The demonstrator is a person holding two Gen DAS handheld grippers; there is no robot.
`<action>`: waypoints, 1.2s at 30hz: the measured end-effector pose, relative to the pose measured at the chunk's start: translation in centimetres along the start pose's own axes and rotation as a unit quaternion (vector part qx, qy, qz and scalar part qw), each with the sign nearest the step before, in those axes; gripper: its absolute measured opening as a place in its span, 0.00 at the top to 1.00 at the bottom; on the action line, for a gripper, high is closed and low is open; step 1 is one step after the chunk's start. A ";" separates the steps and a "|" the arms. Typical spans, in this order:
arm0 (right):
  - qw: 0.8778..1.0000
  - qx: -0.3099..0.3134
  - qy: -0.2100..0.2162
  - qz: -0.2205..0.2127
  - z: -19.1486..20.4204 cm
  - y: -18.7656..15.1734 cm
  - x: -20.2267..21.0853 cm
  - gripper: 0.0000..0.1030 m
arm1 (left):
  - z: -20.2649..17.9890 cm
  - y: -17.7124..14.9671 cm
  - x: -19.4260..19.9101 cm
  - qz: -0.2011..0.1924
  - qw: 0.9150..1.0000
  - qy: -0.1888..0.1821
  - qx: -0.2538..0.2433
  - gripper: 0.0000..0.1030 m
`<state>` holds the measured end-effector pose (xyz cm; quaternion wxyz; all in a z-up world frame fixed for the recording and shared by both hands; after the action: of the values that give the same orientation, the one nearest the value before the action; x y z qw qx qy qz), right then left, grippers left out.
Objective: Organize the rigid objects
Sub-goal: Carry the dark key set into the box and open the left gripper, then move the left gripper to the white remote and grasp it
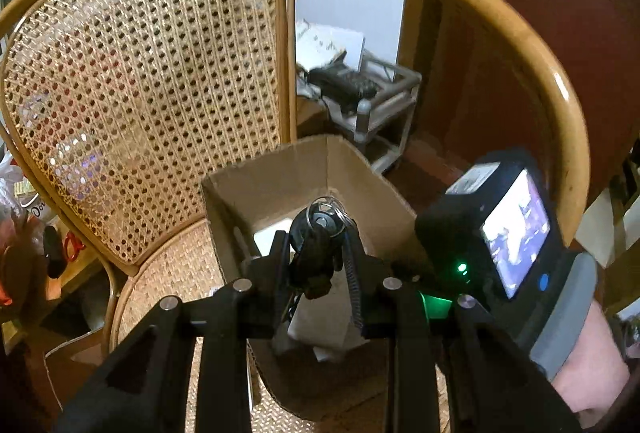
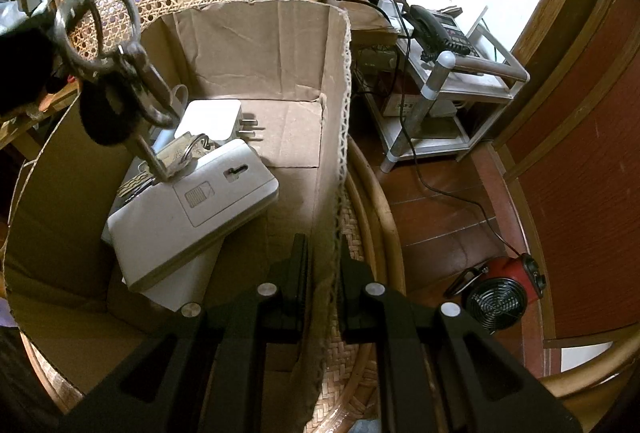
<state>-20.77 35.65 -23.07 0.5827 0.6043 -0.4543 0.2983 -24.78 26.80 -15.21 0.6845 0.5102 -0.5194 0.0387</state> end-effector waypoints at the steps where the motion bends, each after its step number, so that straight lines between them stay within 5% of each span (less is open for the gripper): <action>1: 1.000 0.000 0.000 0.000 0.0 0.0 0.0 0.87 | -0.2 -0.1 0.1 -0.009 1.000 0.001 0.000 0.74; 7: 1.000 0.000 0.000 0.000 0.0 0.0 0.1 0.87 | 0.1 -0.4 0.3 -0.015 1.000 0.010 0.004 0.42; 23: 1.000 0.000 0.000 0.000 0.0 0.0 0.1 0.87 | 2.8 -0.8 1.9 -0.028 0.999 0.035 0.025 0.39; 28: 1.000 0.000 0.000 0.000 0.0 0.0 0.1 0.87 | 4.3 -0.8 3.0 -0.049 0.996 0.053 0.042 0.27; 36: 1.000 0.000 0.000 -0.001 0.0 0.0 0.1 0.87 | 8.8 -2.1 4.3 -0.055 0.991 0.094 0.076 0.22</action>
<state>-20.72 35.66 -23.03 0.5830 0.6046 -0.4540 0.2975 -27.50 17.25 -13.90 0.6905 0.5824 -0.4198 0.0884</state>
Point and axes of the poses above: each gripper's, at about its wrist camera, not at the fingertips, and x roughly against the way its jaws point, z to its left, y to its top, the point moved 1 cm from there along -x, roughly the way its jaws point, and after that the axes turned 6 degrees about x, right-handed, at the moved point
